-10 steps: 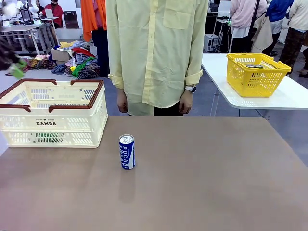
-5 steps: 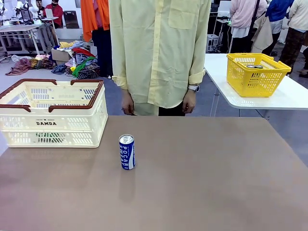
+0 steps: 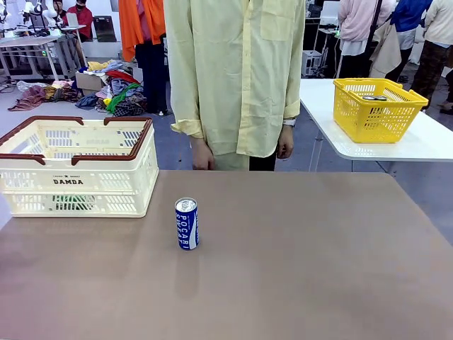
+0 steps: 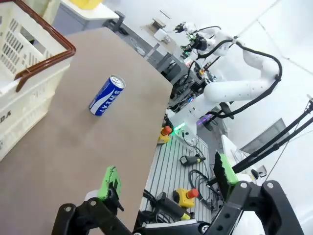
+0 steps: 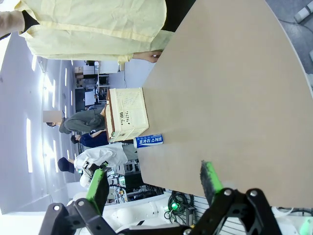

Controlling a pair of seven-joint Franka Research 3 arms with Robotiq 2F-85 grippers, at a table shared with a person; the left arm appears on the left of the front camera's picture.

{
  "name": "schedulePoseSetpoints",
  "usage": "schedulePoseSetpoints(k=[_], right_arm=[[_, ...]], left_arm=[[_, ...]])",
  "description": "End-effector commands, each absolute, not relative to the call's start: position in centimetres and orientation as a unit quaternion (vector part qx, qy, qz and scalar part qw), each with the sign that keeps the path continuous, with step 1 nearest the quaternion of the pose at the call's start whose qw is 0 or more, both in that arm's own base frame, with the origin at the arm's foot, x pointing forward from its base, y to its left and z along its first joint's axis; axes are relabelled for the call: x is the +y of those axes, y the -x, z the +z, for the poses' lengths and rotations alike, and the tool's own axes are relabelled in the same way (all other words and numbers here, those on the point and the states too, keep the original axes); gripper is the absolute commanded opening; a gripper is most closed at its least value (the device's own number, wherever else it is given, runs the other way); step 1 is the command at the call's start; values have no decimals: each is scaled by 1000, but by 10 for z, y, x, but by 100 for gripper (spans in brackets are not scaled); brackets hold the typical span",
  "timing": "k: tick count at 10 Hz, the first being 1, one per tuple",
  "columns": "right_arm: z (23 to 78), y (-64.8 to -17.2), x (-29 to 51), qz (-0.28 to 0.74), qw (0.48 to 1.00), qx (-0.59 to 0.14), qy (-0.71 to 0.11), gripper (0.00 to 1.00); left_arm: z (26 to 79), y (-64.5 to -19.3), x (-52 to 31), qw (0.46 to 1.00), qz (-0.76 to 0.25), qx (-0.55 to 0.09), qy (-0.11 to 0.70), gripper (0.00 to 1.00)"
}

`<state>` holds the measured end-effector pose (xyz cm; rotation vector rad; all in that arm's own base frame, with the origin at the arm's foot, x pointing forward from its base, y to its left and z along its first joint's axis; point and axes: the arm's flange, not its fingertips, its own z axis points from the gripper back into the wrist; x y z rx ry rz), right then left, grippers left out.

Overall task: Place the drinks into the Shopping basket.
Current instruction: Pick up one drink and place it into the Shopping basket.

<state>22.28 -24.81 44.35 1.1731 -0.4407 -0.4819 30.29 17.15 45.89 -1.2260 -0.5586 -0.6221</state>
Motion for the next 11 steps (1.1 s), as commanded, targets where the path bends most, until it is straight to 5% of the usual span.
schedulePoseSetpoints(k=[1, 11], right_arm=[[444, -221, -249, -214, 782, -211, -546, 100], [444, -221, -249, -214, 782, -211, -546, 100]], left_arm=[[469, -292, 171, 737, -291, -259, 553, 100], [469, -292, 171, 737, -291, -259, 553, 100]])
